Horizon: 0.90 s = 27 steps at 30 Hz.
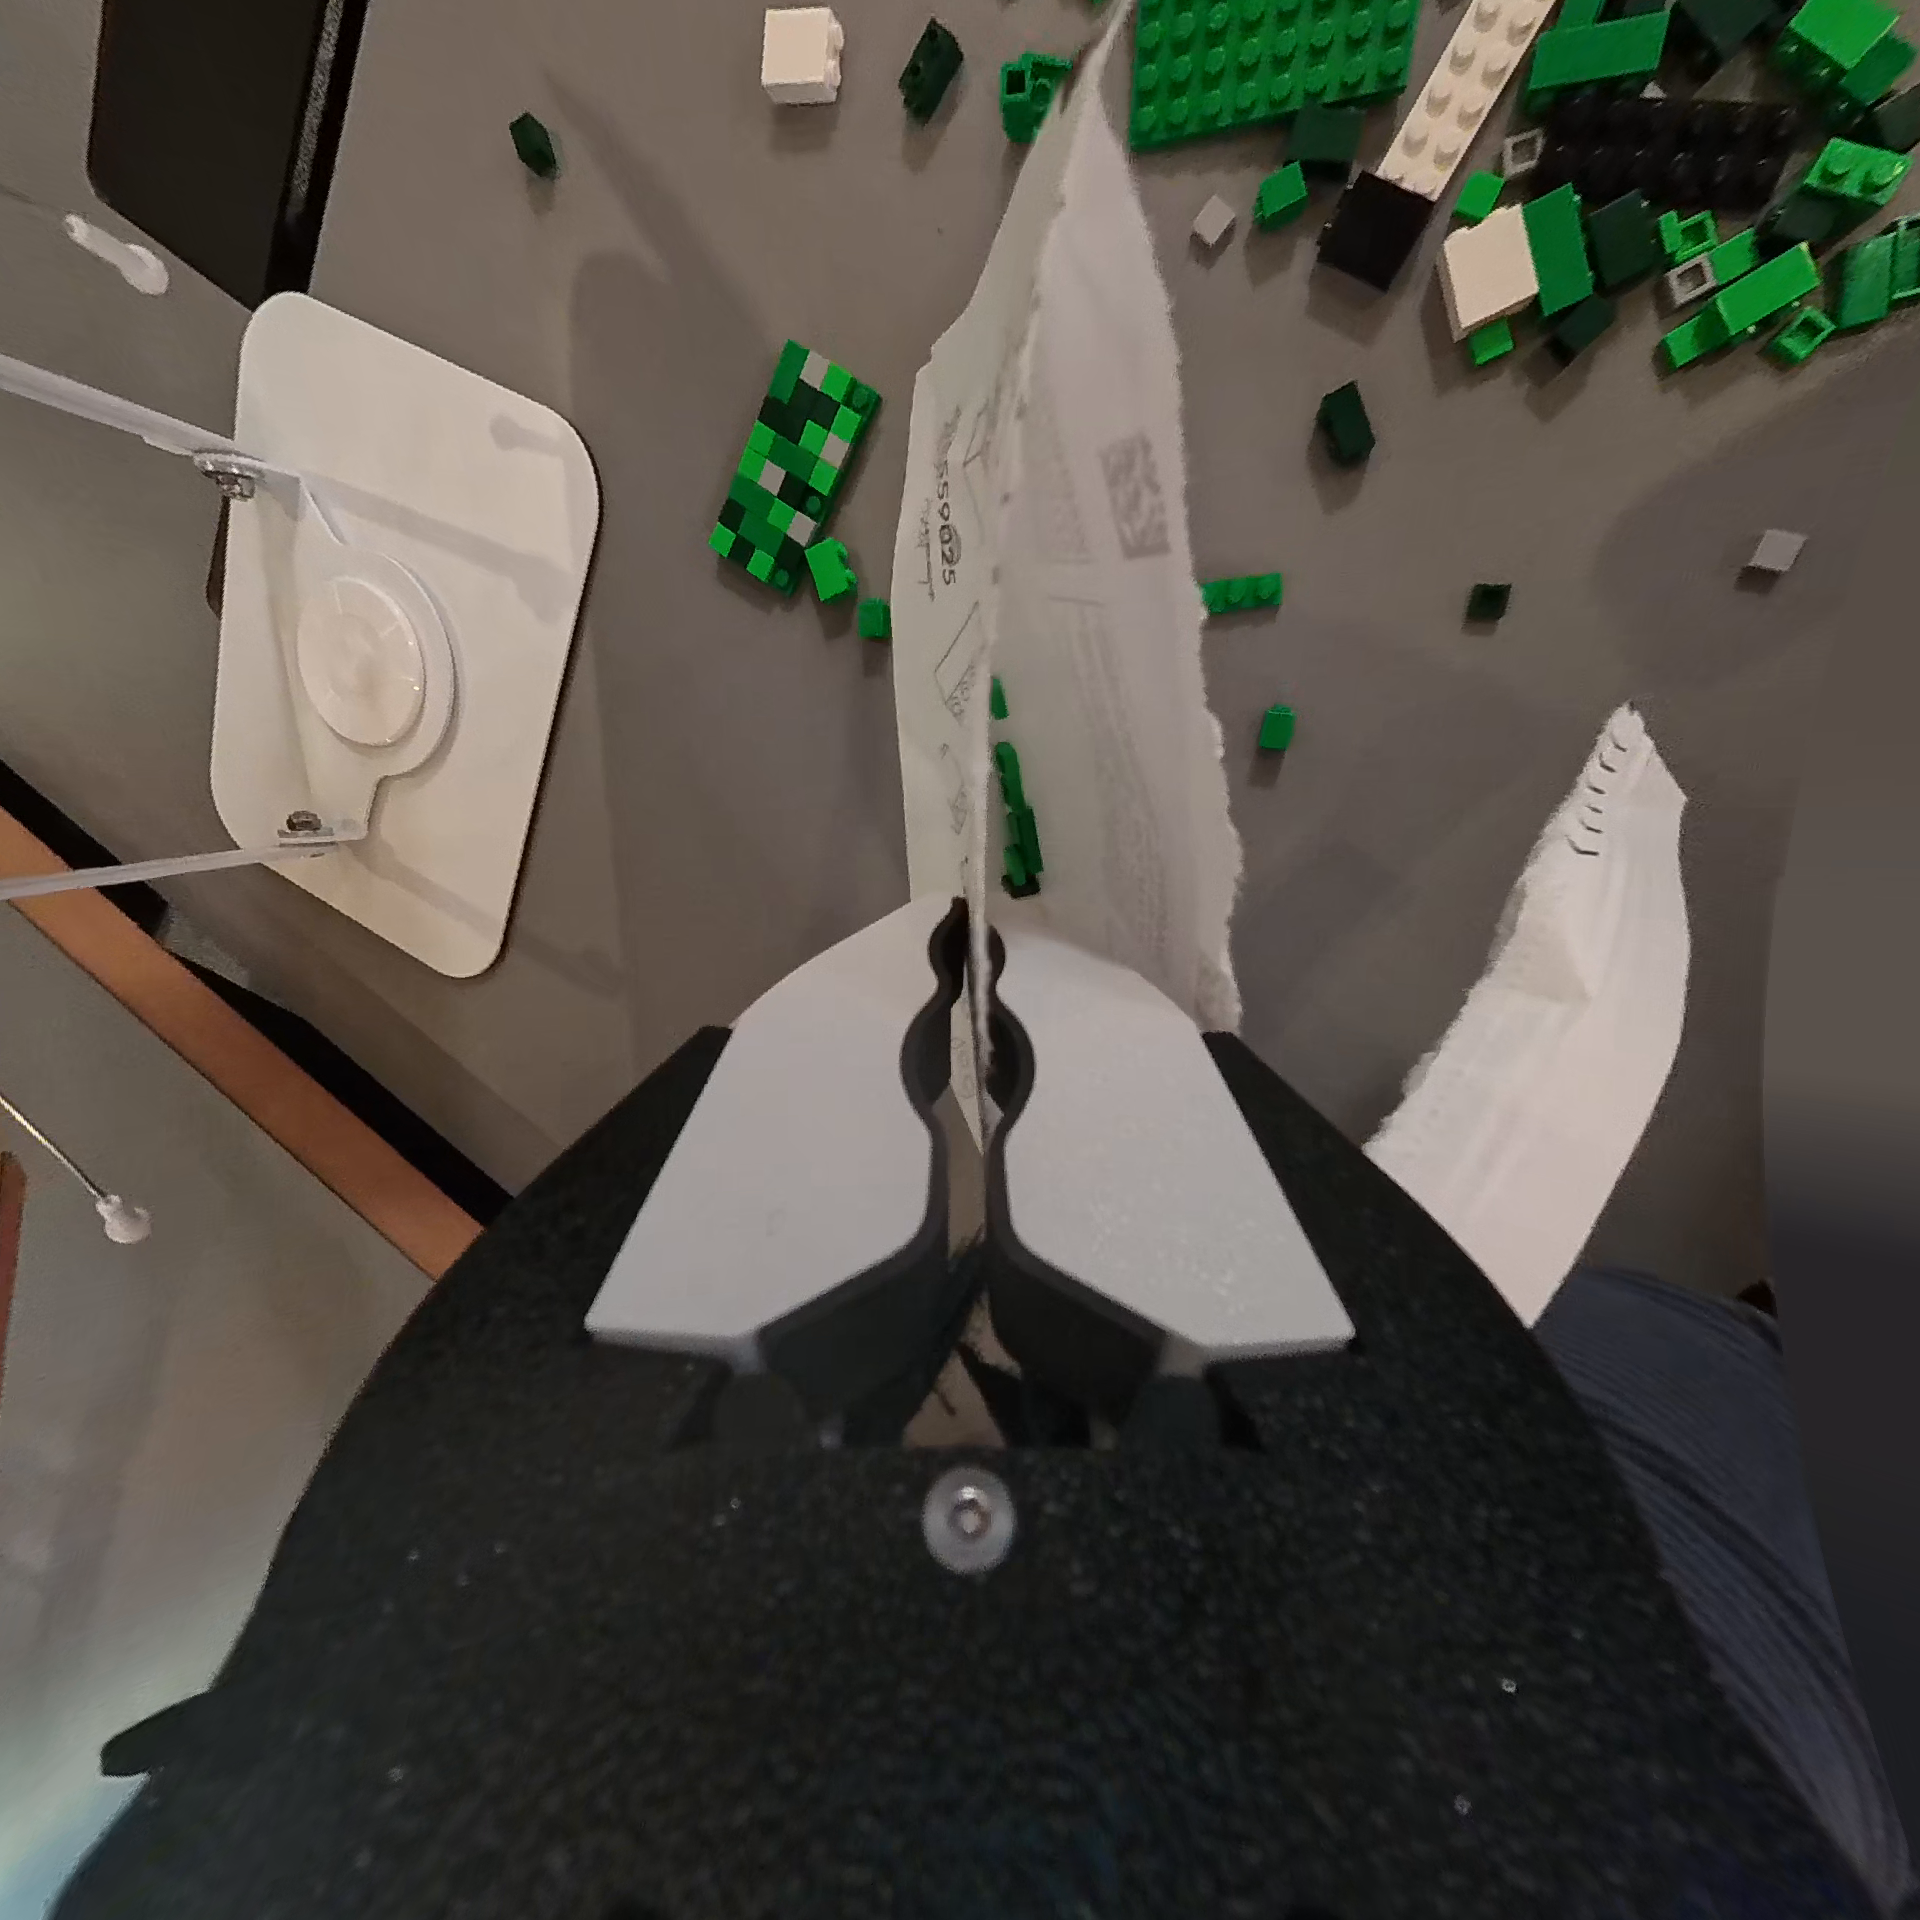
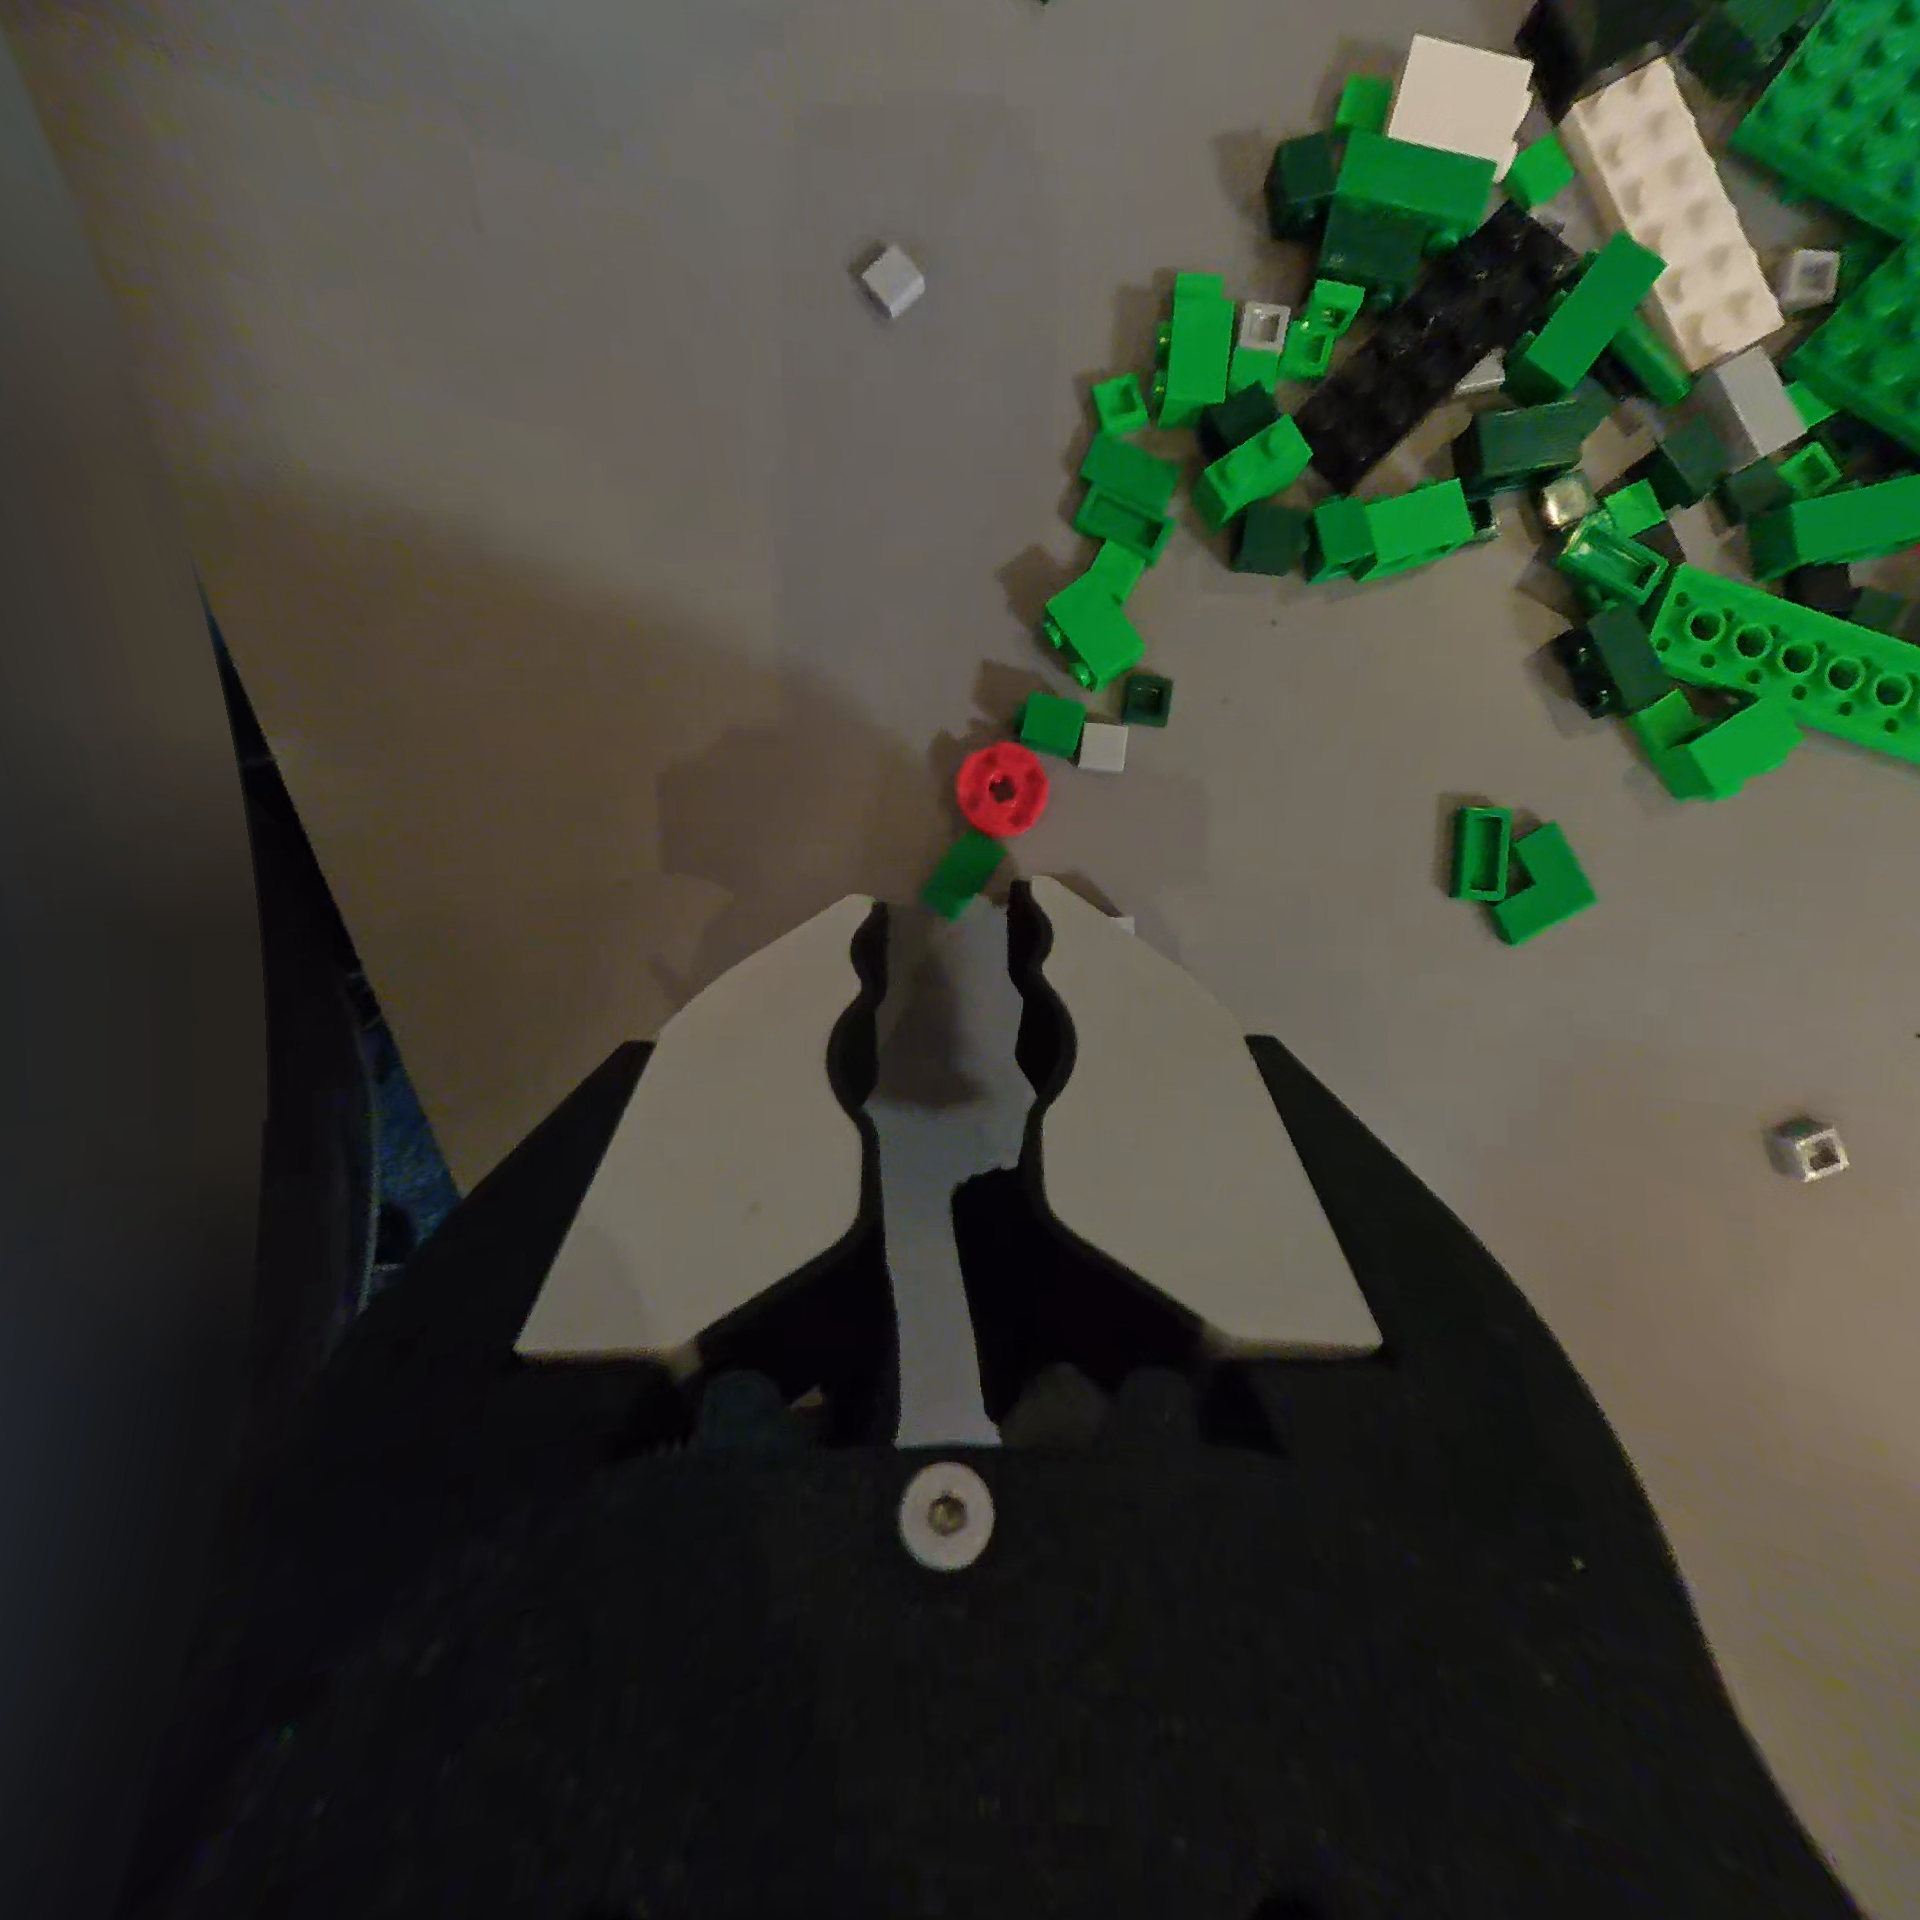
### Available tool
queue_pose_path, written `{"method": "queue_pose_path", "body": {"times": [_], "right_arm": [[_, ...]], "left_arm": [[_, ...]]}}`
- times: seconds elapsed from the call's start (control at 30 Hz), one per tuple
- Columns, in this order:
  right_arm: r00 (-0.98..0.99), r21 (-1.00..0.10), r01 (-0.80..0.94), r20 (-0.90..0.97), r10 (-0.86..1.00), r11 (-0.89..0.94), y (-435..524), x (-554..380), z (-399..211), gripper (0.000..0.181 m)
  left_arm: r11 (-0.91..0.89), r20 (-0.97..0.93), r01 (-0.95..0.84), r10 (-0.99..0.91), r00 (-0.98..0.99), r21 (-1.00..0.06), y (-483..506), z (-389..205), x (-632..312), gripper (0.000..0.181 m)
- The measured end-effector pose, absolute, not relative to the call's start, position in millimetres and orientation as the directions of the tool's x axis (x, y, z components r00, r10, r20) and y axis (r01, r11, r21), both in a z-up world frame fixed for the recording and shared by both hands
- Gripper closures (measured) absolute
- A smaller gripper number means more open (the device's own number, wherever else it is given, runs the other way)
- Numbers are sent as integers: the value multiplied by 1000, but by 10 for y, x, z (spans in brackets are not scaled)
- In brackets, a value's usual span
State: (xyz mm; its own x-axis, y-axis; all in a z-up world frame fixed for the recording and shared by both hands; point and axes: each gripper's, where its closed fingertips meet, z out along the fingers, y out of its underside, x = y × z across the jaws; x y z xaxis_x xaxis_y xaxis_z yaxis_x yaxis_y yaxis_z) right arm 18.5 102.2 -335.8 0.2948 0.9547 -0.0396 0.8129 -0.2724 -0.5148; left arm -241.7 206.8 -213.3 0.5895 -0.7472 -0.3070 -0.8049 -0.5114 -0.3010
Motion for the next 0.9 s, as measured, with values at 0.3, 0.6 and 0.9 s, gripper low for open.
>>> {"method": "queue_pose_path", "body": {"times": [0.3, 0.6, 0.9], "right_arm": [[330, -517, 801, -40, 943, -302, 1033, 155, -3356, 168], [360, -535, 783, -27, 932, -318, 1057, 187, -3316, 172], [277, -769, 622, 43, 960, -146, 1258, -351, -2414, 172]], "left_arm": [[-476, -322, -835, -773, 547, -276, 2048, -2145, -2301, 181], [-452, -328, -853, -789, 519, -261, 2035, -2156, -2228, 181], [-363, -341, -909, -844, 414, -203, 1989, -2223, -1960, 181]]}}
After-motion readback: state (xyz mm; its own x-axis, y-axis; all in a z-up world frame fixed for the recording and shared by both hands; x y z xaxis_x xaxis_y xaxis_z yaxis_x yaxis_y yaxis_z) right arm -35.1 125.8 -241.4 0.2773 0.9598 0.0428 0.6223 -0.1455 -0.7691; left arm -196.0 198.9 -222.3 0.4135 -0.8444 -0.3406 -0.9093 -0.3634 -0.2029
